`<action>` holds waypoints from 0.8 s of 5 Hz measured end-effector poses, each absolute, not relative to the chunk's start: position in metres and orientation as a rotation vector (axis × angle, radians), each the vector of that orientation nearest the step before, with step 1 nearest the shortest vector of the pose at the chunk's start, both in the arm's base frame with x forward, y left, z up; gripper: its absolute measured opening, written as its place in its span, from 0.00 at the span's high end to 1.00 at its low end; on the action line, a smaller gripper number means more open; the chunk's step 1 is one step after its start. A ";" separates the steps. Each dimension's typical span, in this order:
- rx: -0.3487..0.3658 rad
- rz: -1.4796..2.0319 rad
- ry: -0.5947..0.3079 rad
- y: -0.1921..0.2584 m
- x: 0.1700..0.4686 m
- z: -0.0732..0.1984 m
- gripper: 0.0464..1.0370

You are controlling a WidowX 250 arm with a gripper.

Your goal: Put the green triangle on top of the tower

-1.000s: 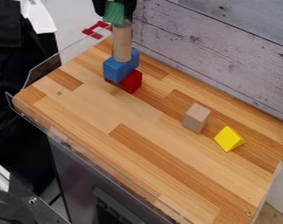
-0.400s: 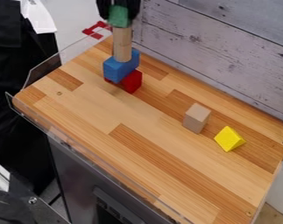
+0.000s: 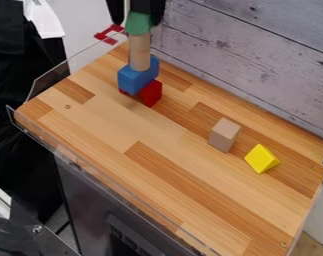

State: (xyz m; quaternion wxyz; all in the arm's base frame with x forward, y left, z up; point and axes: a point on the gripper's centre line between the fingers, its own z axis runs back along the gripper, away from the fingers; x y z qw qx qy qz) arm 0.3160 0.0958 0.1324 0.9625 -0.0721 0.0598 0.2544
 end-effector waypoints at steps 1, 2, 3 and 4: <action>-0.151 0.523 0.118 0.095 0.317 0.132 0.03; -0.155 0.527 0.124 0.094 0.316 0.133 0.04; -0.110 0.512 0.085 0.086 0.307 0.163 0.04; -0.023 0.426 0.068 0.053 0.292 0.190 0.04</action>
